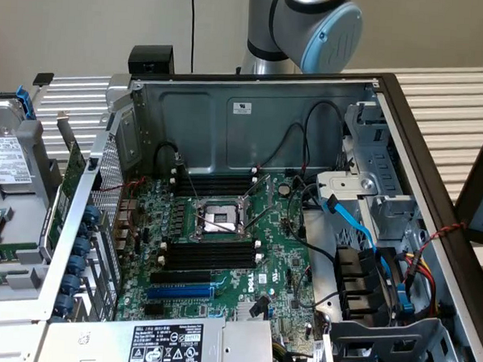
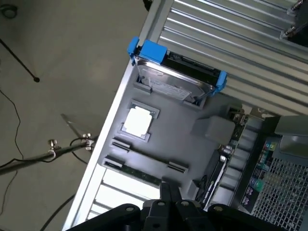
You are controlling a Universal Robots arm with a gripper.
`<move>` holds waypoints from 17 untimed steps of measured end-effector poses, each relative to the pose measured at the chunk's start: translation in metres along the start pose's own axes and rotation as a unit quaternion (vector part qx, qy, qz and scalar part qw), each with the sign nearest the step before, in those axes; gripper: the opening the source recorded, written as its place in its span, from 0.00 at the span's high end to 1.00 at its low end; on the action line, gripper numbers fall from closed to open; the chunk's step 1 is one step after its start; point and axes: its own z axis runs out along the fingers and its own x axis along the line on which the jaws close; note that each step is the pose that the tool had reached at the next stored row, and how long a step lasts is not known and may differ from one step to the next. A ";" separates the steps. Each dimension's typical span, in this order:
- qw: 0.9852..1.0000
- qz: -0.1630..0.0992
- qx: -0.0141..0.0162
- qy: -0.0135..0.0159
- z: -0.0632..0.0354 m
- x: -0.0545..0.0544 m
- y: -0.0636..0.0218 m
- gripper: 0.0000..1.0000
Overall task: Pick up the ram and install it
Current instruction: 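Pick up the ram and move it above insertion slot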
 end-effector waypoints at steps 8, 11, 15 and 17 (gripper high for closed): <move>0.997 -0.073 0.000 0.003 0.0010 0.000 -0.0001 0.89; 0.995 -0.100 0.000 0.004 0.0013 0.000 -0.0001 0.89; 0.991 -0.136 0.000 0.006 0.0018 0.000 -0.0001 0.89; 0.988 -0.154 0.000 0.007 0.0020 0.000 -0.0001 0.89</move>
